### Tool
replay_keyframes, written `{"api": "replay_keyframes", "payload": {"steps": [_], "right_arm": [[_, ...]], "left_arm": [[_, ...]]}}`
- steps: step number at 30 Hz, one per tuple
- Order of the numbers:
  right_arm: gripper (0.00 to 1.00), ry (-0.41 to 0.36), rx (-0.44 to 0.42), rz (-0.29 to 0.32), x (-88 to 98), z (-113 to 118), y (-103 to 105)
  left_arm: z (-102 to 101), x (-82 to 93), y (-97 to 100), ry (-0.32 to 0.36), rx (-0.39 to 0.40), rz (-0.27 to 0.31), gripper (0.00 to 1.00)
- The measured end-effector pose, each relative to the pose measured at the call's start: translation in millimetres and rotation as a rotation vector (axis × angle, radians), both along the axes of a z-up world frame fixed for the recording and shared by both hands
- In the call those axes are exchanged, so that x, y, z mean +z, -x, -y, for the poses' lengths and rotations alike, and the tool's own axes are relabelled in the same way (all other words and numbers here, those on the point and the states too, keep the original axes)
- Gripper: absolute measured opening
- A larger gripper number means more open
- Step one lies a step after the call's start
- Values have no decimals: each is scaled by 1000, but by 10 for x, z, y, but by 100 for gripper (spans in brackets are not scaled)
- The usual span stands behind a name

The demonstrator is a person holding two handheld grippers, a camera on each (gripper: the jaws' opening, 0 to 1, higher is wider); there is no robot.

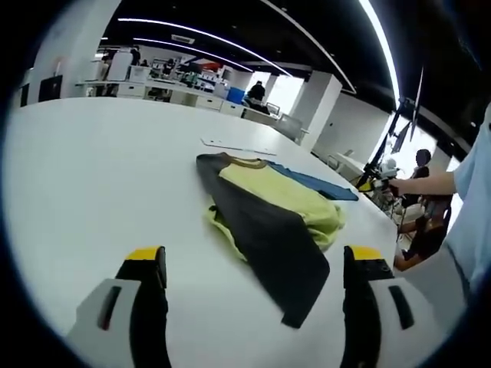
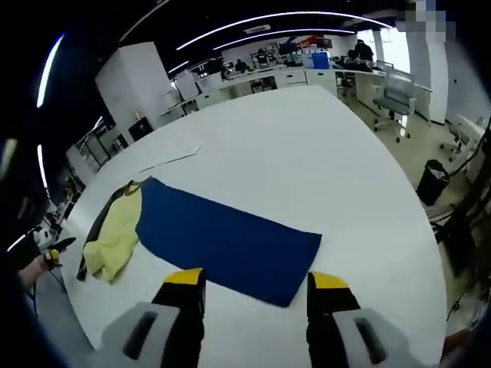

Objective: Fold the garment on the visible template until the final outline fits inside the template.

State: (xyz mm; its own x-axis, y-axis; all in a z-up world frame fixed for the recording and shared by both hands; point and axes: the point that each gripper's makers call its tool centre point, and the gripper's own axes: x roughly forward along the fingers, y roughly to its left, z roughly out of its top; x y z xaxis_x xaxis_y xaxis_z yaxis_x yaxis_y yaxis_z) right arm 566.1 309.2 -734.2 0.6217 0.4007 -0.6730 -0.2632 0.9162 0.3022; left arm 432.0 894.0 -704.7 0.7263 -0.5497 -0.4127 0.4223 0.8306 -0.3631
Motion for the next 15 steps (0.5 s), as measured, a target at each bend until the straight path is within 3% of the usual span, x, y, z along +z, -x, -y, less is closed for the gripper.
{"api": "replay_keyframes", "payload": {"steps": [4,7,12,15], "right_arm": [[63,-16,30,9,0,-223,160],[67,-11,63,22,26,-332,240],[70,-53,64,55,236,-652,503],[69,-60,73,75,331,-786,626]], "left_arm": [[56,-99,65,3,-9,-23,92],[146,-152,160,-41,-62,-36,91],[254,-184,254,-60,-110,-43,87],[324,-168,295,-89,-143,-17,81]]}}
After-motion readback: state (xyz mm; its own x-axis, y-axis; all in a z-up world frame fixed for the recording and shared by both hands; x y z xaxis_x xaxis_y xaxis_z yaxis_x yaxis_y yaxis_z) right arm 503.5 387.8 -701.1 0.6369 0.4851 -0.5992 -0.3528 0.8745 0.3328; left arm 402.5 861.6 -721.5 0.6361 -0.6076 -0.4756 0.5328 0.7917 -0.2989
